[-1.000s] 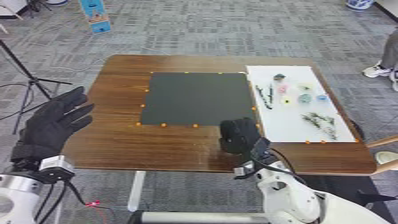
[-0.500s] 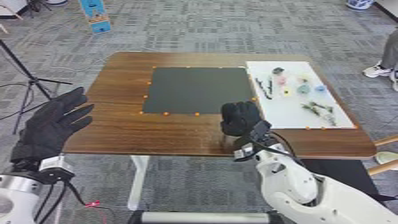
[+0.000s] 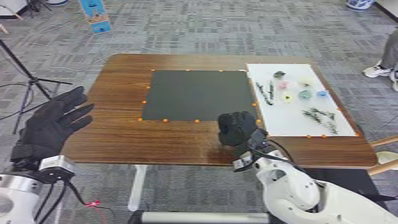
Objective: Arrange flowers
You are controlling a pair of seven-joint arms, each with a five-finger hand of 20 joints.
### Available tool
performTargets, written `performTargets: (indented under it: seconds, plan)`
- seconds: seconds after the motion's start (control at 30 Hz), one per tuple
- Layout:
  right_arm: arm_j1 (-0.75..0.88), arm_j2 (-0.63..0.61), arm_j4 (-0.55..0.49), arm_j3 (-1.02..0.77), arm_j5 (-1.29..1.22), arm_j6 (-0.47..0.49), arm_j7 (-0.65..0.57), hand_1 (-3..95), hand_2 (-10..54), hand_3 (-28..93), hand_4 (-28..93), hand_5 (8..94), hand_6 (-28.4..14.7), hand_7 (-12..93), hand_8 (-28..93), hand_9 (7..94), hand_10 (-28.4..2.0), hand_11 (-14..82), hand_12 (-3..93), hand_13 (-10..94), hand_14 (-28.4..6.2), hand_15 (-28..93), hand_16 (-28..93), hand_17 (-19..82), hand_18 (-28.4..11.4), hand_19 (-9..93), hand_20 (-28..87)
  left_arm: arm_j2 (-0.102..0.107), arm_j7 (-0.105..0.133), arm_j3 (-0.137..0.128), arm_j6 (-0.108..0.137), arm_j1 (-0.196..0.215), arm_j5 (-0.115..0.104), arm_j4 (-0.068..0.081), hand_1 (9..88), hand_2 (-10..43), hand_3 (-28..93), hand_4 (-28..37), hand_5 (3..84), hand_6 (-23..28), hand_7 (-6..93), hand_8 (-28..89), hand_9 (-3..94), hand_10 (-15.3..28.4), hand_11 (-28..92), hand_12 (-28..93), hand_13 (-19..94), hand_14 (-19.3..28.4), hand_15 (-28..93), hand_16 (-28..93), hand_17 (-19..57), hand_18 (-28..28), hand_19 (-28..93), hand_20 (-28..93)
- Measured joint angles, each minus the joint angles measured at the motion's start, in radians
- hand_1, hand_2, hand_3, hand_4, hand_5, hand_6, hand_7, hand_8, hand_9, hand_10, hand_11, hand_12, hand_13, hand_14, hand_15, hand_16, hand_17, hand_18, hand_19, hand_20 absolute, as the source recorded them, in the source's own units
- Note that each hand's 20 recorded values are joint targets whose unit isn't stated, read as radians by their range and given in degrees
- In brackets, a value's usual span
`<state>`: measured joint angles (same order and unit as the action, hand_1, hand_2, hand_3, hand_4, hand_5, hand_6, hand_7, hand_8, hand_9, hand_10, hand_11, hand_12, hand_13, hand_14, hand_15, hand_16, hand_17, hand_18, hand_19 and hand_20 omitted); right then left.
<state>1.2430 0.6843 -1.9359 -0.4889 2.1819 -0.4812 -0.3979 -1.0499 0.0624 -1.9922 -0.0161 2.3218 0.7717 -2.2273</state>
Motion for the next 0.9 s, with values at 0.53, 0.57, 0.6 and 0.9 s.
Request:
performTargets:
  seconds: [0.53, 0.57, 0.6, 0.9]
  plan:
    - [-0.134, -0.101, -0.047, -0.085, -0.081, 0.012, 0.034, 39.9, -9.5, 85, -7, 64.5, 0.1, 59, 30, 72.6, -10.3, 59.4, 70.1, 66, -11.1, 83, 46, 32, -21.4, 84, 51, 0.000, 0.003, -0.003, 0.000, 0.012, 0.000, -0.001, 23.6, -4.5, 72, -28.3, 26.8, 2.8, 22.2, -11, 23.8, 10.8, 23, 14, 22, 12.7, 26, 1, -12.1, 21.3, 41, 8]
    - [-0.140, -0.098, -0.046, -0.082, -0.081, 0.011, 0.035, 39.9, -9.5, 85, -7, 64.5, 0.2, 59, 30, 72.6, -10.3, 59.4, 70.1, 66, -11.1, 83, 46, 32, -21.4, 84, 51, 0.000, 0.003, -0.003, 0.000, 0.012, 0.000, -0.001, 23.6, -4.5, 72, -28.3, 26.8, 2.8, 22.2, -11, 23.8, 10.7, 23, 14, 22, 12.8, 26, 1, -12.1, 21.4, 41, 8]
    - [-0.149, -0.094, -0.043, -0.074, -0.081, 0.010, 0.035, 39.9, -9.5, 85, -7, 64.5, 0.1, 59, 30, 72.6, -10.3, 59.4, 70.1, 66, -11.2, 83, 46, 32, -21.5, 84, 51, 0.001, 0.003, -0.002, 0.000, 0.012, 0.000, 0.000, 23.5, -4.5, 72, -28.3, 26.8, 2.8, 22.2, -11, 23.8, 10.7, 23, 14, 22, 12.8, 26, 1, -12.1, 21.4, 41, 8]
    - [-0.310, 0.055, 0.097, 0.098, -0.086, 0.004, 0.041, 40.0, -9.5, 85, -7, 64.6, 0.2, 59, 30, 72.6, -10.3, 59.5, 70.0, 66, -11.1, 83, 46, 32, -21.4, 84, 51, 0.003, 0.002, 0.006, 0.000, 0.004, 0.000, 0.001, 23.5, -4.5, 72, -28.3, 26.8, 2.8, 22.2, -11, 23.9, 10.7, 23, 14, 22, 12.8, 26, 1, -12.1, 21.4, 41, 8]
